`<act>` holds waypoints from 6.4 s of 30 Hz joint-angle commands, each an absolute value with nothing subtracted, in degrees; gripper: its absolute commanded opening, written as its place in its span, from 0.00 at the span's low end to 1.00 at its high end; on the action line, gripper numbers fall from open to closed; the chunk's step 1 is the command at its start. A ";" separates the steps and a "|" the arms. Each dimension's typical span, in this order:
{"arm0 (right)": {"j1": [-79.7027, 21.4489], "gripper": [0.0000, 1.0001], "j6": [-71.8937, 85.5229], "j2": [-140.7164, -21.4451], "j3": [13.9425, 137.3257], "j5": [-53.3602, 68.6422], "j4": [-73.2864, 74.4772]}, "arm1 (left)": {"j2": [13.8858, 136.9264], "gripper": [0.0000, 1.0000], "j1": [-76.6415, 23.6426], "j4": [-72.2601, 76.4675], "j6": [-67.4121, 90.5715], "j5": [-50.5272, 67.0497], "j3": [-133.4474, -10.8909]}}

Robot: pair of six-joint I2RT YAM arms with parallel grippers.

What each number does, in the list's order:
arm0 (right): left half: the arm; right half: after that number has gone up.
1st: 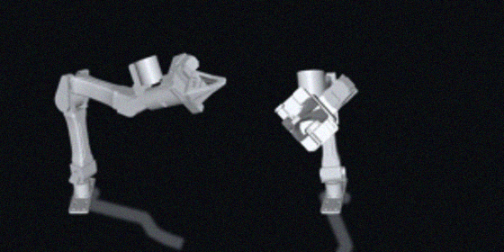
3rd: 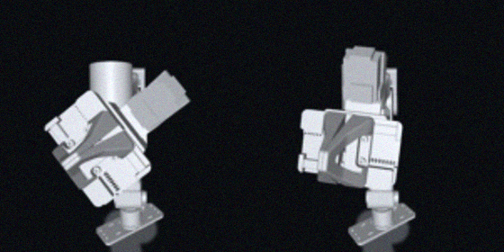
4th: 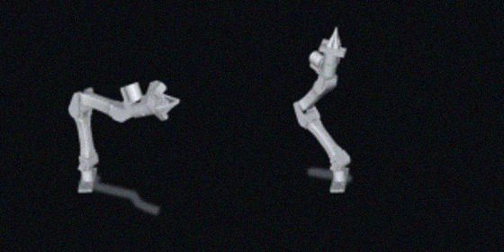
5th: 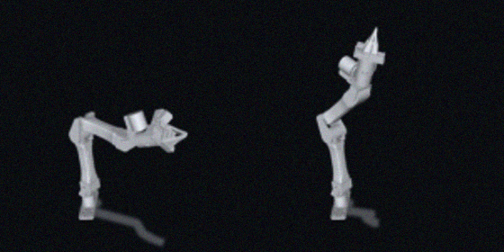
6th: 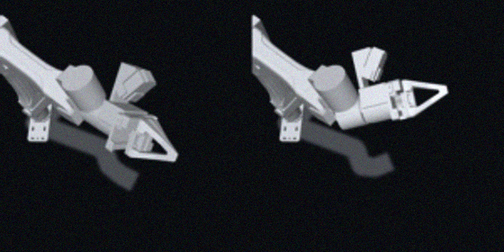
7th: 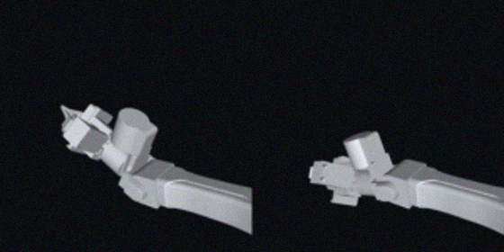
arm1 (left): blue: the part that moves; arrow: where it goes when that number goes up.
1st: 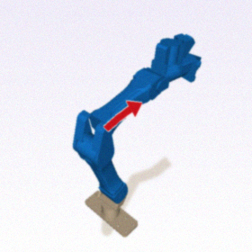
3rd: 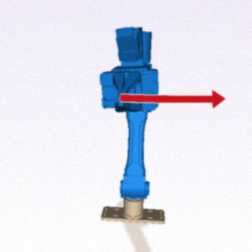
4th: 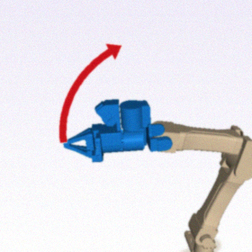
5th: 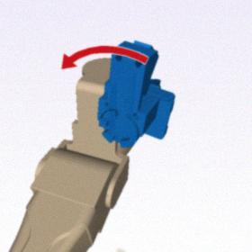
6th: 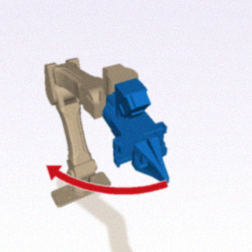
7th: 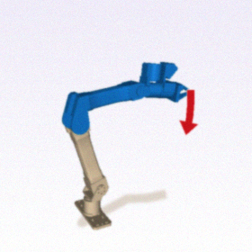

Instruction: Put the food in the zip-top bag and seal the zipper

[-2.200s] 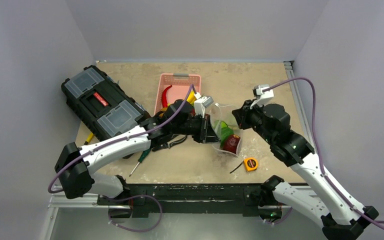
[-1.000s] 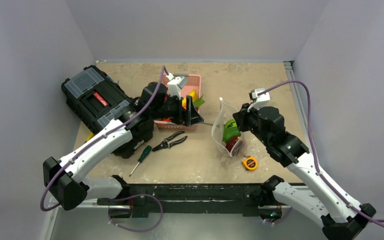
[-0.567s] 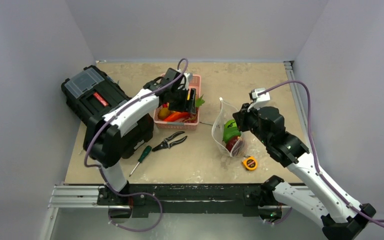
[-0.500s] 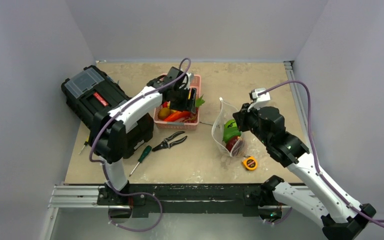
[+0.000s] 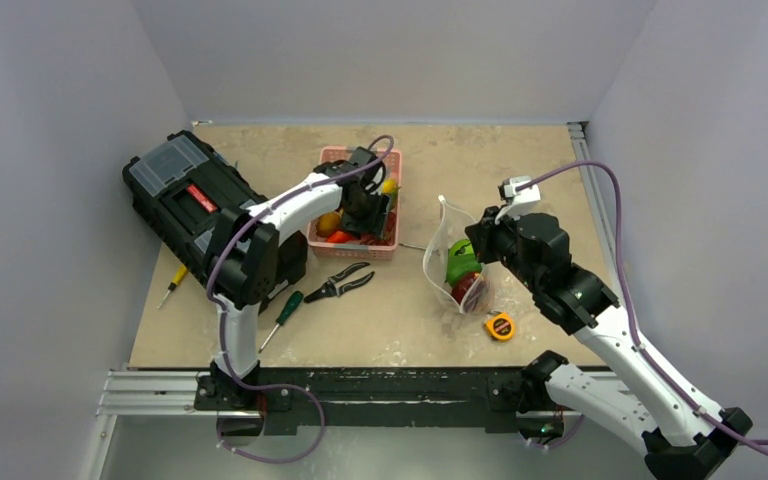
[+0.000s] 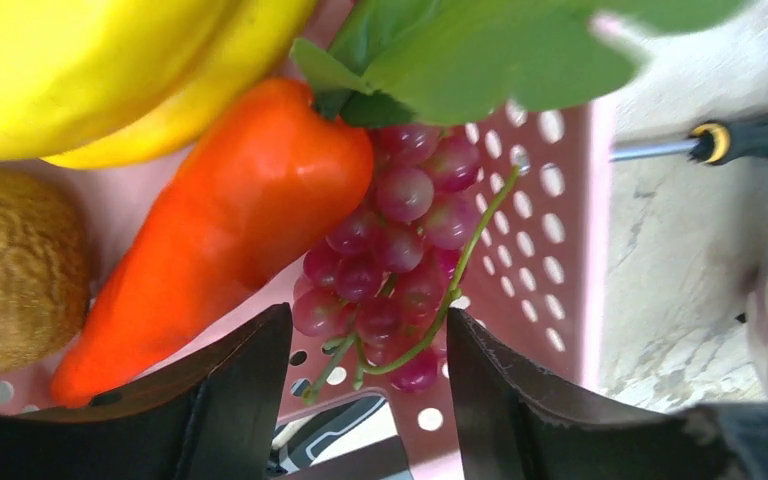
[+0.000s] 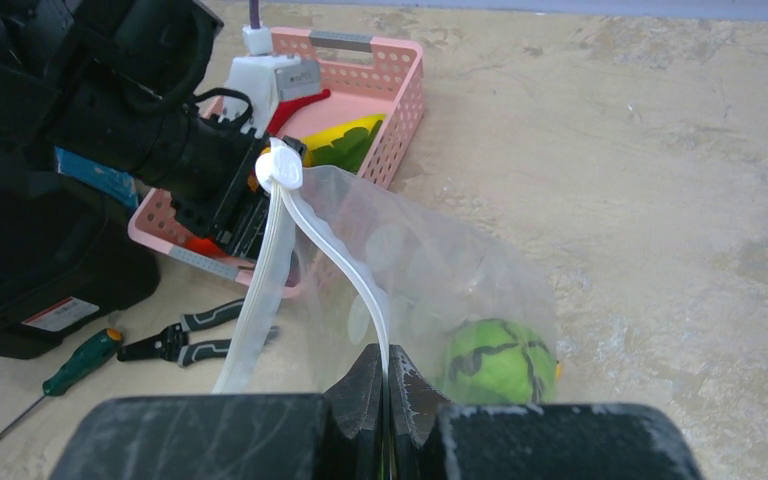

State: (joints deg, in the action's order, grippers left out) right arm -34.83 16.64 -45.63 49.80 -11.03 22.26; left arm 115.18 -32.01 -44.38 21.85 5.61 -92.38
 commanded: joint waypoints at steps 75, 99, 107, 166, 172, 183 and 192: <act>-34.89 0.00 16.79 -45.34 51.32 -8.54 19.03 | 77.39 0.00 -46.86 -27.42 21.25 22.36 -89.86; -34.89 0.00 26.61 -49.00 55.49 -1.30 20.98 | 81.55 0.00 -53.13 0.10 23.58 -0.43 -76.61; -34.76 0.00 29.44 -51.11 56.63 -0.62 22.10 | 77.21 0.00 -54.27 6.57 22.15 -3.69 -67.24; -34.79 0.00 29.16 -53.92 62.40 4.32 22.02 | 77.29 0.61 -49.42 -14.94 36.30 16.84 -60.84; -34.80 0.00 27.20 -53.15 62.02 2.00 22.53 | 78.15 0.22 -49.33 -13.50 35.27 16.96 -61.08; -34.80 0.00 23.02 -46.22 53.41 -14.13 17.38 | 65.93 0.00 -49.32 -9.19 34.61 8.44 -55.55; -34.76 0.00 22.13 -46.64 53.12 -12.62 15.80 | 65.85 0.00 -49.31 -11.70 37.49 3.31 -55.48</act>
State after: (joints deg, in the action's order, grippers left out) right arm -34.83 23.24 -48.95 53.12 -10.39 21.23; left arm 64.49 -49.52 -10.33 35.94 7.57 -53.78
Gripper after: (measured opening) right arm 0.002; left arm 0.006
